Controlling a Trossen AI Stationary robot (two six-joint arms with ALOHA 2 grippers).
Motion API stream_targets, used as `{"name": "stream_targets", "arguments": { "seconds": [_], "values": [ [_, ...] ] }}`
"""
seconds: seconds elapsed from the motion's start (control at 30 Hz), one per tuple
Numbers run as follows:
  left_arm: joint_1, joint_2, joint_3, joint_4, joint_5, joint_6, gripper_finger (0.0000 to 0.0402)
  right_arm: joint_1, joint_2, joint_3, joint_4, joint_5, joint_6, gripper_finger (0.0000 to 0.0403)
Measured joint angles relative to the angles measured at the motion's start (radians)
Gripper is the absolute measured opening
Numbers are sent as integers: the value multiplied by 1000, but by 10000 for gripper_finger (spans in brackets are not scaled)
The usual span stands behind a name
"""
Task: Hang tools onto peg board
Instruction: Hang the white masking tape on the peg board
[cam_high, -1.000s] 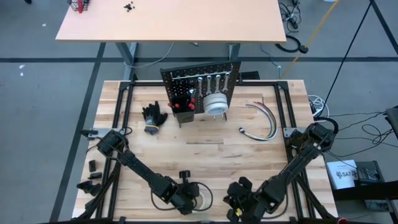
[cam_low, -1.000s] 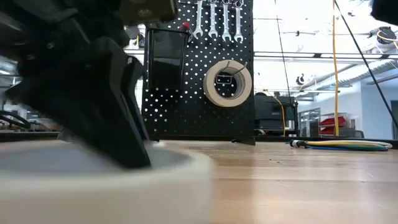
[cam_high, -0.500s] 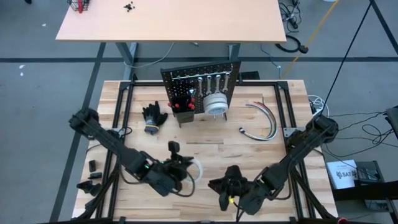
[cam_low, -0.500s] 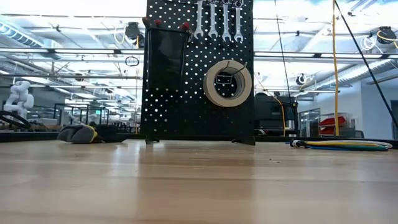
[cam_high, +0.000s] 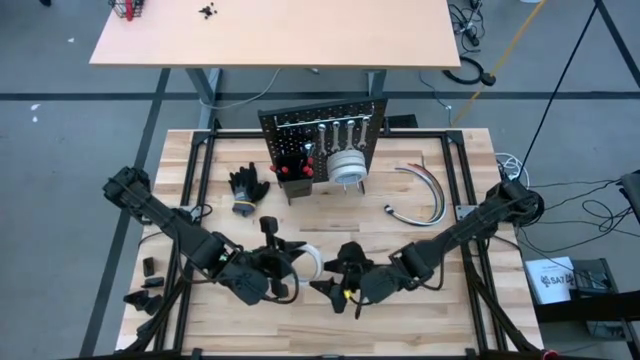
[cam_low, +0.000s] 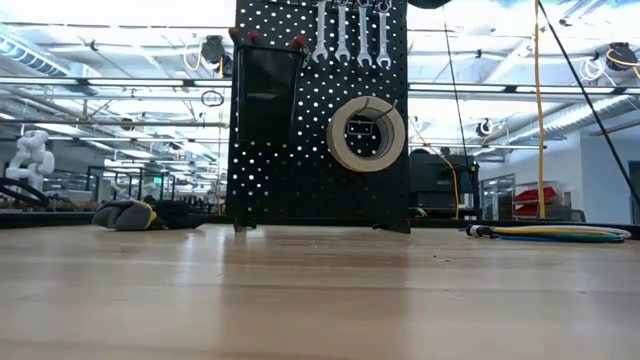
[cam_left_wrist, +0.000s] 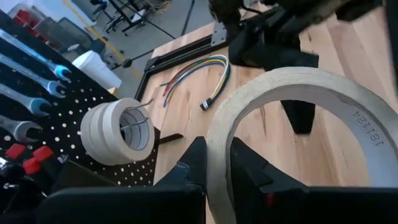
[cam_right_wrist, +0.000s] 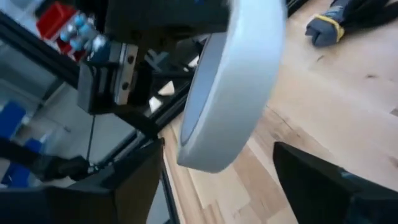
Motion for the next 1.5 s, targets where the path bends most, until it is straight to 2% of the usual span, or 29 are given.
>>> {"name": "stream_targets", "arguments": {
  "seconds": [0.13,0.27,0.4,0.5,0.57,0.6,0.73,0.83,1.1,1.5],
  "values": [
    [10,0,0,31,-3,-7,31,-18,0,0,-1,-16,-68,306],
    [18,0,0,33,-7,-76,31,-27,-7,0,-7,-17,-136,276],
    [20,0,0,33,-25,-125,31,-32,-16,0,-4,-10,-175,206],
    [20,0,0,30,-37,-132,33,-36,-16,0,-3,-15,-176,127],
    [21,-1,0,31,-37,-129,48,-37,-16,0,-9,-13,-171,70],
    [22,-2,0,31,-36,-130,60,-37,-16,0,-13,-14,-174,64],
    [26,-2,0,41,-25,-139,107,-40,-16,-1,-31,-7,-169,64],
    [24,-2,0,38,-17,-139,123,-41,-16,0,-92,-7,-121,64],
    [24,-2,0,-78,113,-140,128,-31,-15,-1,-171,-8,-50,64],
    [15,-18,0,-191,114,-164,130,-25,-15,0,-189,-1,-25,64]
  ]
}}
